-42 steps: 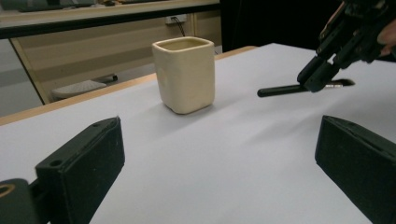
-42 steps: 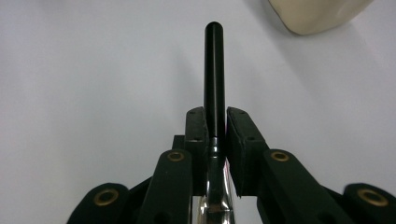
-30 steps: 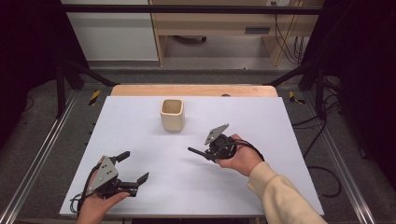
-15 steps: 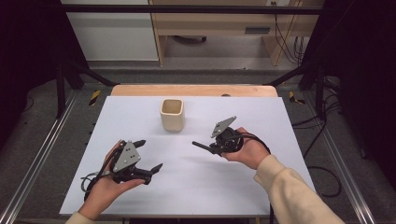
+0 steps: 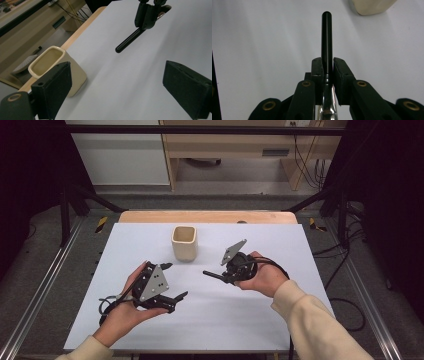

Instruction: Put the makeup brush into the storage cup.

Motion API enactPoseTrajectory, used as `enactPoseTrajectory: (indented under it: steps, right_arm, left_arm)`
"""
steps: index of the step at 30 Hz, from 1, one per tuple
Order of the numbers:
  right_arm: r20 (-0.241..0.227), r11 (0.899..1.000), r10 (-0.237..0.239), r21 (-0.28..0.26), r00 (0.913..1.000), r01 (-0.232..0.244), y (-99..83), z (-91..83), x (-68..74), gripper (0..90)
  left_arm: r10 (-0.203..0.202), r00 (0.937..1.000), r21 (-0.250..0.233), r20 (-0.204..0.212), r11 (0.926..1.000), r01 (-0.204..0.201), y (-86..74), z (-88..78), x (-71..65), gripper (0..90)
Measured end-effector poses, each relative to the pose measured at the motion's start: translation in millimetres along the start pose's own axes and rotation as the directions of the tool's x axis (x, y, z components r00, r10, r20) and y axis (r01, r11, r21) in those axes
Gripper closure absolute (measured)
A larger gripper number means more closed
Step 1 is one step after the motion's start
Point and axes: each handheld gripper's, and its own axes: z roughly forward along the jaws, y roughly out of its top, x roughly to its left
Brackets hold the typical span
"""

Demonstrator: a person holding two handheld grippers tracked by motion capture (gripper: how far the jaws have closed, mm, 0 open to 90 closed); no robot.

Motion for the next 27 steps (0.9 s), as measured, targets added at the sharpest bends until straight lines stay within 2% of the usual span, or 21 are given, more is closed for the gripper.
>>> enactPoseTrajectory:
  steps: [2, 5, 6, 11, 13, 22, 27]
  right_arm:
    - [0.006, 1.000, -0.005, -0.003, 1.0000, 0.005, 4.0, -1.9, -0.7, 79.2]
    - [0.007, 1.000, 0.001, 0.005, 1.0000, -0.001, 9.7, -4.2, 0.1, 79.2]
    - [0.006, 1.000, -0.011, 0.006, 0.9999, 0.011, 10.5, -4.5, 0.2, 79.2]
    - [0.011, 0.999, -0.025, 0.020, 0.9996, 0.024, 17.8, -11.0, 2.7, 79.2]
    - [0.011, 0.999, -0.024, 0.025, 0.9996, 0.024, 19.6, -12.6, 2.7, 79.3]
    - [-0.002, 0.999, -0.024, 0.027, 0.9997, 0.024, 21.0, -13.3, 1.8, 79.3]
    - [-0.005, 0.999, -0.023, 0.036, 0.9997, 0.023, 20.6, -15.0, 3.1, 79.3]
  left_arm:
    - [0.018, 0.9998, 0.003, -0.009, 0.9998, -0.018, 0.9, 0.0, -2.3, 8.1]
    - [0.015, 0.9995, 0.006, -0.027, 0.9999, -0.015, 1.4, 0.2, -3.1, 8.1]
    - [0.018, 0.9994, 0.011, -0.031, 0.9998, -0.018, 1.8, 0.6, -3.4, 8.1]
    - [0.092, 0.9948, 0.039, -0.043, 0.9951, -0.090, 9.1, -2.1, -6.5, 8.0]
    - [0.084, 0.9953, 0.027, -0.047, 0.9962, -0.083, 10.0, -2.0, -5.5, 7.9]
    - [0.117, 0.9926, 0.065, -0.033, 0.9913, -0.115, 8.2, 2.6, -5.5, 8.0]
    - [0.119, 0.9920, 0.051, -0.041, 0.9918, -0.117, 11.6, 2.4, -6.7, 8.2]
